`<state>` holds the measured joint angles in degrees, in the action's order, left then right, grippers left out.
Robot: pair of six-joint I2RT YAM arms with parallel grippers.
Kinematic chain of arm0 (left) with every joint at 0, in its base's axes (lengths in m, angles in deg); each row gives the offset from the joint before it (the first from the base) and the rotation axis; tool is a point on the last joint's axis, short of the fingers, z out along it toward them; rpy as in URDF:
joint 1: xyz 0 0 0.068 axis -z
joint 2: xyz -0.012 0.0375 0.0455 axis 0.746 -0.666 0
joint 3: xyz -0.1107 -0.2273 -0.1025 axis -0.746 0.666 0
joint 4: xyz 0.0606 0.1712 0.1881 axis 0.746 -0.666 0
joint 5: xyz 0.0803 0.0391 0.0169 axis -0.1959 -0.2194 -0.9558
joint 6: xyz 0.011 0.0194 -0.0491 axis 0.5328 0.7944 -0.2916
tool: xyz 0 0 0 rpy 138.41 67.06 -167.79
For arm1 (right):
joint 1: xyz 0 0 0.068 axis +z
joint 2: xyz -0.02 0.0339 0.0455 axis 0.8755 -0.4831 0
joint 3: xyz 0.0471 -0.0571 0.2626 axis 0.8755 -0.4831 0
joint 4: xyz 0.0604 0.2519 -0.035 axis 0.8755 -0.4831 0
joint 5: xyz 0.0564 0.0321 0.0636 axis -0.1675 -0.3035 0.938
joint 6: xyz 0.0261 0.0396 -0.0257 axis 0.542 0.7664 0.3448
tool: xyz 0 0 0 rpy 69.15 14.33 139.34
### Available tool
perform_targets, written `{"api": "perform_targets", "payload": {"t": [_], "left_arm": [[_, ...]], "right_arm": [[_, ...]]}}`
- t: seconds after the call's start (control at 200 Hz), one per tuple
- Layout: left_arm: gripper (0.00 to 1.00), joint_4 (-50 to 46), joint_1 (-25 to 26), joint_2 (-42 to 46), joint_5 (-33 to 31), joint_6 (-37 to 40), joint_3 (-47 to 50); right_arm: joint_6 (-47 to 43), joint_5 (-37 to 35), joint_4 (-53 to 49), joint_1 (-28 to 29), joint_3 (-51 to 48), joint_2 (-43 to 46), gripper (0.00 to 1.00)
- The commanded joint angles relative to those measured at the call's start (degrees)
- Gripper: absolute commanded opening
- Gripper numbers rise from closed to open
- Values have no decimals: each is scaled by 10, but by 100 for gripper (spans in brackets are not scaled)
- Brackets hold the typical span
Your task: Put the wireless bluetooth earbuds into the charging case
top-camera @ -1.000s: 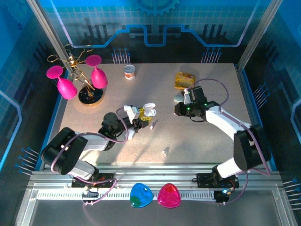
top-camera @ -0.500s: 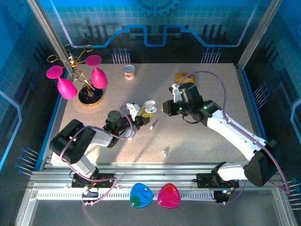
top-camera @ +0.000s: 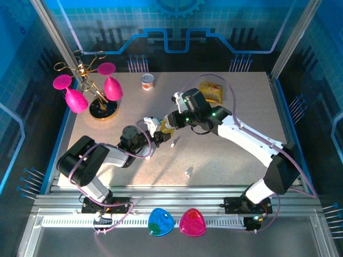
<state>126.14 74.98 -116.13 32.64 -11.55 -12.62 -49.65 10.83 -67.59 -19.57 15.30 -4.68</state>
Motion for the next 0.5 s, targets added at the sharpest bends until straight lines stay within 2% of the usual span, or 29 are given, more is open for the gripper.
{"api": "perform_targets", "payload": {"t": [0.0, 0.495], "left_arm": [[21, 25, -2, 12, -8, -2, -1], [21, 21, -2, 22, -4, -5, -4]], "right_arm": [[-14, -5, -16, 13, 22, -13, 13], [-28, -45, -31, 18, 19, -27, 13]]}}
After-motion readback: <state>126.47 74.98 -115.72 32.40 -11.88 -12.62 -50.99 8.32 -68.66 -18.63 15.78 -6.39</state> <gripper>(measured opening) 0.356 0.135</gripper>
